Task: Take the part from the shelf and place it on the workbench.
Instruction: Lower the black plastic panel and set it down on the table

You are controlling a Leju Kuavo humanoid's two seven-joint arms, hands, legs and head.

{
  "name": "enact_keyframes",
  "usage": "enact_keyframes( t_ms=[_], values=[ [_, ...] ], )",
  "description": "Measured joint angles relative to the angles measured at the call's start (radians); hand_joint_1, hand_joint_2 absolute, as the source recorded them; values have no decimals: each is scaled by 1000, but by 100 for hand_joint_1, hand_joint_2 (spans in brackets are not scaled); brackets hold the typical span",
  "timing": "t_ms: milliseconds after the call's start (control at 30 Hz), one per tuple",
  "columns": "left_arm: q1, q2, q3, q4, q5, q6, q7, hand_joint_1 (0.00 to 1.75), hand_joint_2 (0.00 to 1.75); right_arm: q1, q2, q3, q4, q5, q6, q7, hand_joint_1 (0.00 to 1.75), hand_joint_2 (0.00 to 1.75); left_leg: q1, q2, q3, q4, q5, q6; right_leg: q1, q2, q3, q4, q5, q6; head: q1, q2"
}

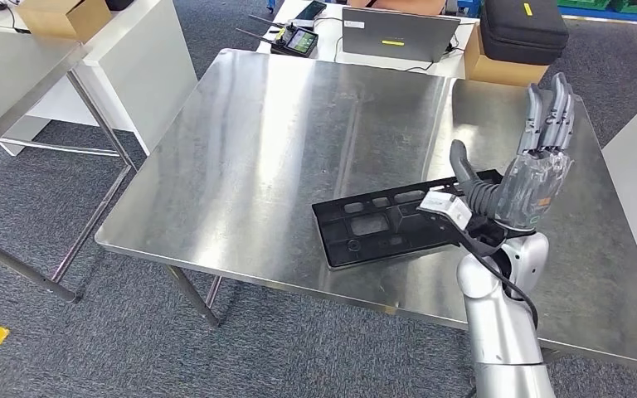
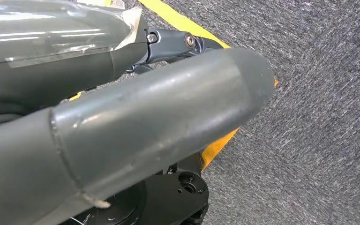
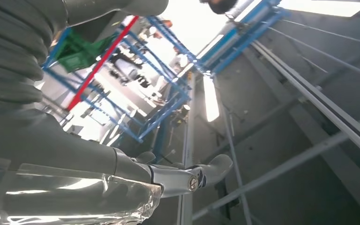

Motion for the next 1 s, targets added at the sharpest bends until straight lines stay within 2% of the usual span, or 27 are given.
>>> enact_keyframes(
  t_ms=[133, 233, 467, 600, 767, 867, 1000],
  values=[
    [0, -1, 2, 0, 10, 2, -6, 0, 0, 72, 29, 23, -83, -157, 0, -80, 0, 175, 0, 0, 0, 0, 0, 0, 0, 0, 0, 0, -1, 1, 0, 0],
    [0, -8, 13, 0, 24, 9, -22, 0, 0, 161, 32, 80, -164, -278, 7, -119, 0, 175, 0, -1, 0, 0, -2, 0, 0, 0, 0, 0, -2, 1, 0, 0],
    [-1, -27, 26, 0, 35, 18, -39, 0, 0, 311, 30, 205, -272, -412, 73, -202, 0, 175, 0, -1, 0, 0, -3, -1, 0, 0, -1, -1, -3, 0, 0, 0],
    [-3, -31, 47, 0, 68, 40, -19, 0, 0, 397, 46, 303, -274, -432, 132, -233, 0, 175, 0, -1, 0, 0, -5, -1, -2, 1, 0, -1, -3, 1, 0, 0],
    [-7, -34, 87, 0, 112, 74, 10, 0, 0, 419, 70, 360, -228, -528, 255, -235, 0, 175, -3, -1, 1, 0, -6, 1, -8, 0, 0, -3, -3, 1, 0, 0],
    [-7, -35, 100, 0, 118, 79, 14, 0, 0, 421, 74, 366, -207, -550, 279, -242, 0, 175, -7, -1, 0, 3, -9, 5, -11, 0, 1, -4, -3, 4, 0, 0],
    [-8, -36, 114, 0, 130, 91, 17, 0, 0, 420, 79, 368, -190, -605, 335, -249, 0, 175, -6, 1, 4, 2, -5, 20, -13, 0, 6, -5, -3, 17, 0, 0]
  ],
)
